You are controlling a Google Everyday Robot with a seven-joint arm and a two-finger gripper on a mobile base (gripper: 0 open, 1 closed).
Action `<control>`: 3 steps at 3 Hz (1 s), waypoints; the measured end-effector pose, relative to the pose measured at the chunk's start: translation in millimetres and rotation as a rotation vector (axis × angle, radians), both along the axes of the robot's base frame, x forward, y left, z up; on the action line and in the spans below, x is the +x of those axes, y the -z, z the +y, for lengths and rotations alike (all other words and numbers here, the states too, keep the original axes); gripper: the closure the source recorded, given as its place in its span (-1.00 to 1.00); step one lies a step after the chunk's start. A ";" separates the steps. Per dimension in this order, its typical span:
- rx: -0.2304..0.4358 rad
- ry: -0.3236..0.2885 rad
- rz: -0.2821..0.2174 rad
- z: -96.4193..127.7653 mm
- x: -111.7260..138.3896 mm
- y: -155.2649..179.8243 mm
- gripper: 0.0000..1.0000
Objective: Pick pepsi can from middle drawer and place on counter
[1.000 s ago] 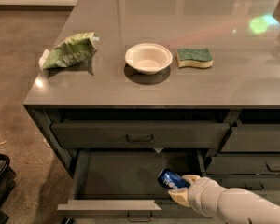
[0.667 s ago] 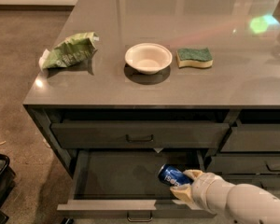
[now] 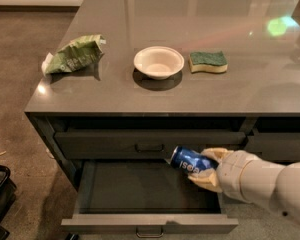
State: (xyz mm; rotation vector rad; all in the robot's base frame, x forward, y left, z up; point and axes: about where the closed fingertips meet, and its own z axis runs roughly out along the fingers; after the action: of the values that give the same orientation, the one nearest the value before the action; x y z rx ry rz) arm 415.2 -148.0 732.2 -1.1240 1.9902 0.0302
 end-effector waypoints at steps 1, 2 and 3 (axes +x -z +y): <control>-0.045 -0.041 -0.084 2.1 3.7 -59.4 1.00; -0.049 -0.048 -0.090 3.5 4.4 -64.4 1.00; -0.035 -0.048 -0.081 4.6 4.7 -60.6 1.00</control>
Offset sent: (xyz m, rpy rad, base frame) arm 0.0033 0.0017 0.0500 -0.0375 -0.0704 0.0351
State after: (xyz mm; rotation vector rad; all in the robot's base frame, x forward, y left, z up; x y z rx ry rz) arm 419.9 -143.4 792.8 -1.1768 1.8987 -0.0255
